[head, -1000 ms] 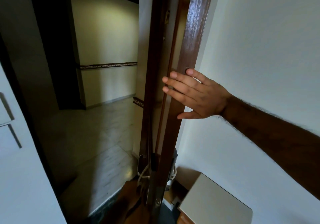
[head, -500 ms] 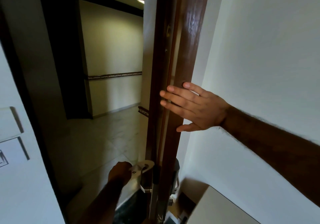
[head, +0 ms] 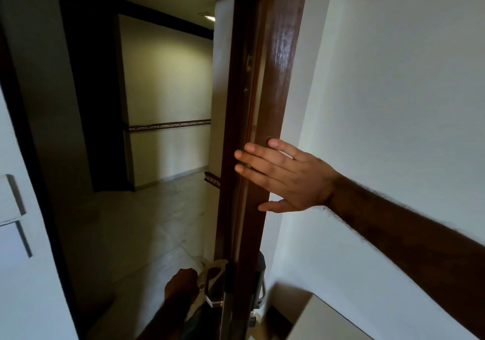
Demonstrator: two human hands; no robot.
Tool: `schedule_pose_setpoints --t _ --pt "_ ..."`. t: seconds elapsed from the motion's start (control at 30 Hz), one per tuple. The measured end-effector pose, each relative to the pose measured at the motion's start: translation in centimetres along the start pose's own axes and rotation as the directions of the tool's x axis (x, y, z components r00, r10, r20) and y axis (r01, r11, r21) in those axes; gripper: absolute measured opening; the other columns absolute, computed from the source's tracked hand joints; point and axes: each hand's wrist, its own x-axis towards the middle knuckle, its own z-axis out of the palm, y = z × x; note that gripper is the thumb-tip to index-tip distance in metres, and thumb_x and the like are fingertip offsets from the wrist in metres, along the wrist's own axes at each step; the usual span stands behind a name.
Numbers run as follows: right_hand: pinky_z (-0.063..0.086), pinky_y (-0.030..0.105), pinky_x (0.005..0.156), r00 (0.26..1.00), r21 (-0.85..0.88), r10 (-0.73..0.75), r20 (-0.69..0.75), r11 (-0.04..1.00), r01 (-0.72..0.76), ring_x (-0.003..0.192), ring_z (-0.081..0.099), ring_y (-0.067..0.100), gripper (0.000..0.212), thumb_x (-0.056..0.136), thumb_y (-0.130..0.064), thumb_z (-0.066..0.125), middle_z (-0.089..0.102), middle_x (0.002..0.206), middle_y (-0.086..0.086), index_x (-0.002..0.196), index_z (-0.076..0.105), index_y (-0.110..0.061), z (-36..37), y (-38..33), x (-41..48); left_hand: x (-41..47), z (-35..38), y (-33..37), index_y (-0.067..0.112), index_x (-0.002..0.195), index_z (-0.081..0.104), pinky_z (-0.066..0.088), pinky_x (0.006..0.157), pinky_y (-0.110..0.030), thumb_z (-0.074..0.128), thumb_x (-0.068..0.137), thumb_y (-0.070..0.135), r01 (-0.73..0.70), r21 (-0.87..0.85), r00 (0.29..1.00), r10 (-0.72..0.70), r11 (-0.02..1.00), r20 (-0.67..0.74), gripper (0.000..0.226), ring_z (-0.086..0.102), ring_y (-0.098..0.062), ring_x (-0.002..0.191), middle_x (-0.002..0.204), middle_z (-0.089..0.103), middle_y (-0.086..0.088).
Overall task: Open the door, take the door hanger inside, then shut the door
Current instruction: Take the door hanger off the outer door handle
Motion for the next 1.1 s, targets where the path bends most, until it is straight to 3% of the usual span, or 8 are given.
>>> schedule_pose_setpoints --t 0.33,0.47,0.57,0.67,0.73,0.87,1.0,1.1 --pt "0.003 0.044 0.132 1.0 0.01 0.003 0.003 1.0 -0.003 0.161 0.006 0.03 0.082 0.108 -0.063 0.035 0.02 0.168 0.016 0.163 0.022 -0.004 -0.8 0.0 0.7 1.6 -2.0 1.6 0.03 0.094 0.073 0.063 0.091 -0.032 0.058 0.105 0.035 -0.014 -0.105 0.993 0.001 0.994 -0.122 0.019 0.072 -0.011 0.088 0.093 0.074 0.007" --pt "0.007 0.043 0.132 0.999 0.041 -0.017 0.036 0.999 0.016 0.158 0.018 0.029 0.076 0.109 -0.06 0.037 0.028 0.168 0.016 0.161 0.036 -0.005 -1.8 -0.1 1.0 0.9 -7.9 2.6 0.036 0.124 0.073 0.061 0.096 -0.036 0.049 0.11 0.038 -0.108 -0.183 0.943 0.042 0.977 -0.33 0.028 0.073 -0.018 0.105 0.118 0.076 0.002" --pt "0.016 0.042 0.13 0.997 0.161 0.047 0.063 0.985 -0.057 0.156 0.03 0.028 0.067 0.109 -0.053 0.043 0.04 0.165 0.013 0.156 0.046 -0.006 -3.6 -0.7 1.4 -0.5 -14.1 4.0 0.025 0.13 0.072 0.06 0.091 -0.039 0.053 0.109 0.034 -0.285 -0.236 0.806 0.1 0.929 -0.583 0.029 0.07 -0.022 0.103 0.119 0.075 -0.004" --pt "0.031 0.035 0.125 0.979 0.359 0.194 0.07 0.91 -0.206 0.147 0.049 0.026 0.055 0.107 -0.045 0.055 0.056 0.155 0.012 0.146 0.06 -0.007 -6.1 -1.5 2.7 -2.8 -20.1 4.6 0.013 0.136 0.071 0.056 0.09 -0.036 0.064 0.104 0.012 -0.486 -0.037 0.5 0.244 0.873 -0.831 0.033 0.071 -0.029 0.106 0.123 0.075 -0.011" --pt "0.052 0.029 0.107 0.889 0.578 0.451 0.08 0.706 -0.41 0.119 0.07 0.023 0.048 0.1 -0.045 0.066 0.073 0.132 0.008 0.133 0.072 -0.009 -8.6 -1.9 4.3 -5.5 -23.9 5.0 0.012 0.138 0.07 0.054 0.088 -0.035 0.063 0.1 0.009 -0.511 0.157 0.27 0.331 0.845 -0.904 0.039 0.068 -0.028 0.106 0.125 0.075 -0.01" --pt "0.065 0.032 0.055 0.446 0.78 0.656 0.609 -0.393 -0.487 0.065 0.079 0.027 0.048 0.082 -0.058 0.079 0.081 0.08 0.008 0.1 0.083 -0.014 -13.2 -0.3 7.9 -10.8 -29.2 6.6 0.011 0.134 0.073 0.048 0.089 -0.042 0.057 0.099 0.015 -0.439 0.509 -0.091 0.528 0.74 -0.845 0.039 0.065 -0.029 0.107 0.125 0.076 -0.009" --pt "0.065 0.029 0.061 0.418 0.707 0.57 0.707 -0.588 -0.394 0.08 0.082 0.028 0.023 0.086 -0.021 0.08 0.083 0.093 0.013 0.104 0.08 -0.007 -15.2 1.4 7.7 -15.5 -31.7 8.5 0.011 0.132 0.075 0.056 0.083 -0.049 0.055 0.106 0.019 -0.369 0.641 -0.222 0.606 0.673 -0.764 0.034 0.072 -0.033 0.105 0.129 0.076 -0.007" --pt "0.065 0.027 0.065 0.394 0.704 0.583 0.711 -0.597 -0.386 0.084 0.082 0.028 0.026 0.083 -0.016 0.079 0.083 0.098 0.014 0.106 0.08 -0.005 -15.9 2.7 5.4 -17.3 -32.7 8.9 0.017 0.14 0.07 0.041 0.113 -0.065 0.055 0.104 0.045 -0.402 0.607 -0.209 0.577 0.685 -0.79 0.047 0.051 -0.033 0.136 0.15 0.062 -0.012"
